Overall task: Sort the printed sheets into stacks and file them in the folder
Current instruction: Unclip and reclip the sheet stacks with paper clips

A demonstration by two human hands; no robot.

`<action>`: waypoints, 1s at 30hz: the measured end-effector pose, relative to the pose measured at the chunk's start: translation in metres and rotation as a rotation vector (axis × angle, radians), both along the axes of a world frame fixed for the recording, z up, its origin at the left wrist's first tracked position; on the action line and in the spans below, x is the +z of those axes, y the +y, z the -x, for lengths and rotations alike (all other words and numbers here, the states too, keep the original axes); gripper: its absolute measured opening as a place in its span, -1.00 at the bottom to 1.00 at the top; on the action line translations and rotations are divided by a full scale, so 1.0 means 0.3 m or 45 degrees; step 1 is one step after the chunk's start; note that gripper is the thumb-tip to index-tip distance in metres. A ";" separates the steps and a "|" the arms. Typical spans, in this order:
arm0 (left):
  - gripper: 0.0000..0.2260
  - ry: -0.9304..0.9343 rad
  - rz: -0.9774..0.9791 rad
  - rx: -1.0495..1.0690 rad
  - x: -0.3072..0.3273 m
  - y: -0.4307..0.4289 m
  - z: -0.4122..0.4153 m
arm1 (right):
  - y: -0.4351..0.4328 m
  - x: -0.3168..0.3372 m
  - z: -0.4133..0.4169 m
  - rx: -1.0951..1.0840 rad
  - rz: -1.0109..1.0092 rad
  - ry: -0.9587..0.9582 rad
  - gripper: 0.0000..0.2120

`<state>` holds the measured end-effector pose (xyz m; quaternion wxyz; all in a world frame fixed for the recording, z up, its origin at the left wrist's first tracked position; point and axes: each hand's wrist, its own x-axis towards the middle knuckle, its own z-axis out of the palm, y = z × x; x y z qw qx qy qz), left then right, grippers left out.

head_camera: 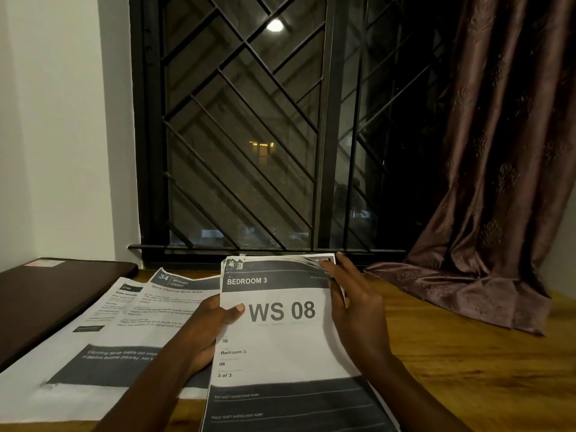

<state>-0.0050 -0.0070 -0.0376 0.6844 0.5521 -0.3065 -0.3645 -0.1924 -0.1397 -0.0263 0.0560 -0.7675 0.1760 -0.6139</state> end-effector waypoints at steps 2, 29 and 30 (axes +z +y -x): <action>-0.77 0.008 0.003 -0.009 0.000 0.001 -0.002 | 0.000 0.002 -0.001 0.004 0.038 0.036 -0.59; -0.78 0.002 -0.009 0.001 -0.007 0.001 -0.011 | -0.019 0.063 0.053 0.625 -1.006 -0.149 -0.93; -0.78 -0.001 -0.011 -0.003 -0.006 0.001 -0.011 | -0.018 0.066 0.053 0.632 -1.018 -0.178 -0.92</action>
